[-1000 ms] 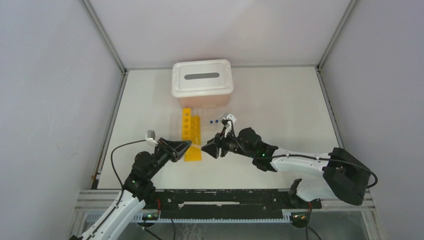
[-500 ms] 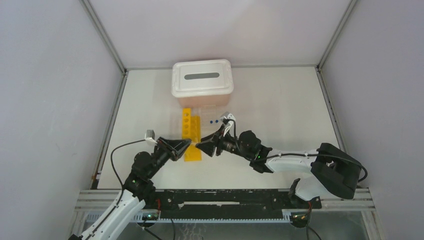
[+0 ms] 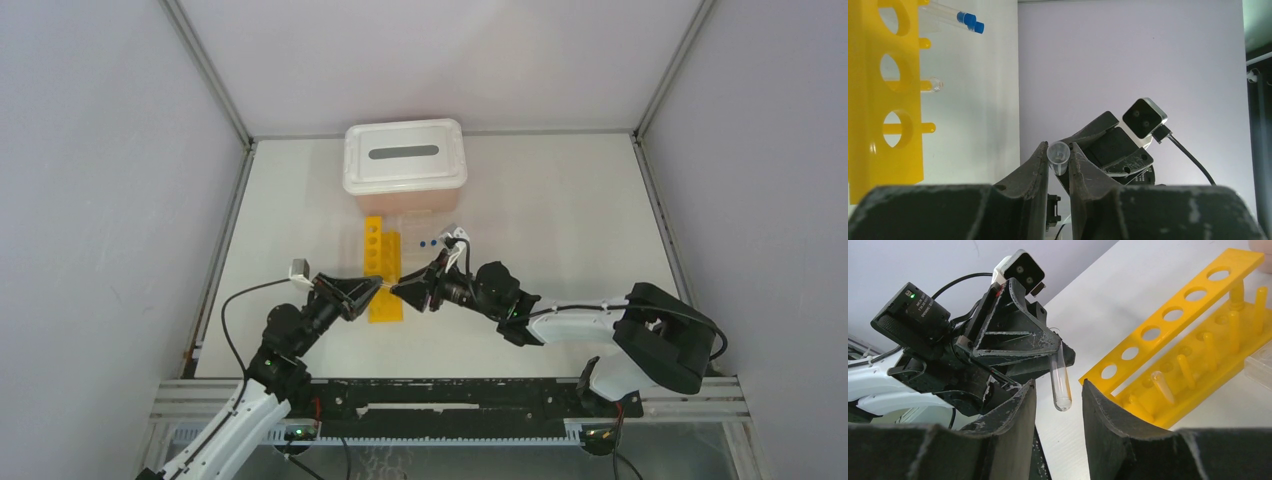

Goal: Organize the chemistry lab equipment
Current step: Pick up the test tube at the center of the board.

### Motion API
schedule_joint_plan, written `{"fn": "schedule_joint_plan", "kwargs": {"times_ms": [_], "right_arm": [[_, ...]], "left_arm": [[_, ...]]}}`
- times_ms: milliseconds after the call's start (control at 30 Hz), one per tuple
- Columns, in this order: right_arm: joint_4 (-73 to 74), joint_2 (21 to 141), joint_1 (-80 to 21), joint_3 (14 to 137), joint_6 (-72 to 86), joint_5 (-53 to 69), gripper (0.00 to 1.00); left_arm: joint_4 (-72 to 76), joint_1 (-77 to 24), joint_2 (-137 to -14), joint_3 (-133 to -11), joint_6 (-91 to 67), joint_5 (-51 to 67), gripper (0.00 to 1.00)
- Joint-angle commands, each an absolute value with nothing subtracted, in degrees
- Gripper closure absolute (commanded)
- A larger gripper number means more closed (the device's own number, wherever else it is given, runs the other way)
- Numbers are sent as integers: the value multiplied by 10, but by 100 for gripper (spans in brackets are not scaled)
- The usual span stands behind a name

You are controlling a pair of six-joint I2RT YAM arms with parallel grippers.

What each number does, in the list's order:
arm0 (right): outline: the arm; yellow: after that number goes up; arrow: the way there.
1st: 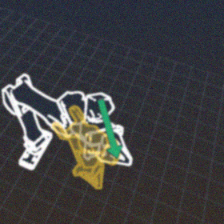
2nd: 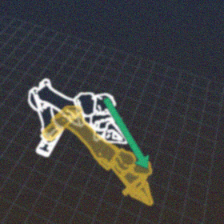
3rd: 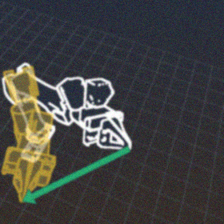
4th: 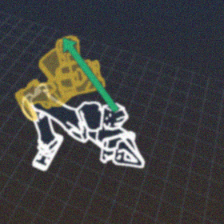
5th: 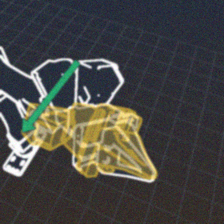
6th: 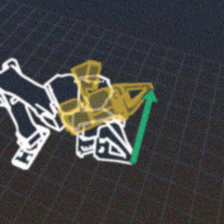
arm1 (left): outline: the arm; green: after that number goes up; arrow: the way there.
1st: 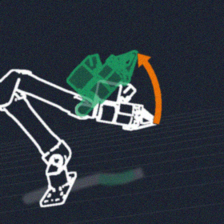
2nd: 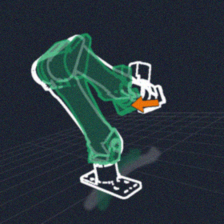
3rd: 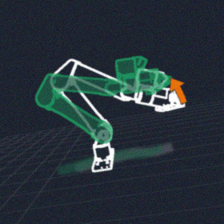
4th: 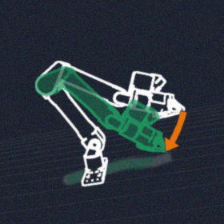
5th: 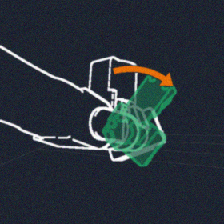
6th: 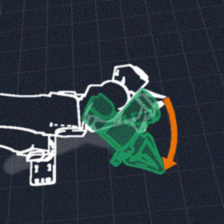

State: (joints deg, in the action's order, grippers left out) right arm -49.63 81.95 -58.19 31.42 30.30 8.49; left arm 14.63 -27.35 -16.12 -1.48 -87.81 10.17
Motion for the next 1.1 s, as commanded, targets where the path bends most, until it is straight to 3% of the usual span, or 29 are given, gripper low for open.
{"fn": "schedule_joint_plan", "kwargs": {"times_ms": [0,533,633,1067], "right_arm": [[-537,825,-583,313,313,90,55],[-541,832,-583,319,319,97,67],[-540,834,-583,320,319,98,74],[-530,825,-585,323,314,88,80]], "left_arm": [[176,-278,-163,-30,-885,100,77],[190,-283,-173,-25,-890,101,77],[192,-284,-173,-25,-890,99,77],[192,-287,-170,-18,-891,98,76]]}}
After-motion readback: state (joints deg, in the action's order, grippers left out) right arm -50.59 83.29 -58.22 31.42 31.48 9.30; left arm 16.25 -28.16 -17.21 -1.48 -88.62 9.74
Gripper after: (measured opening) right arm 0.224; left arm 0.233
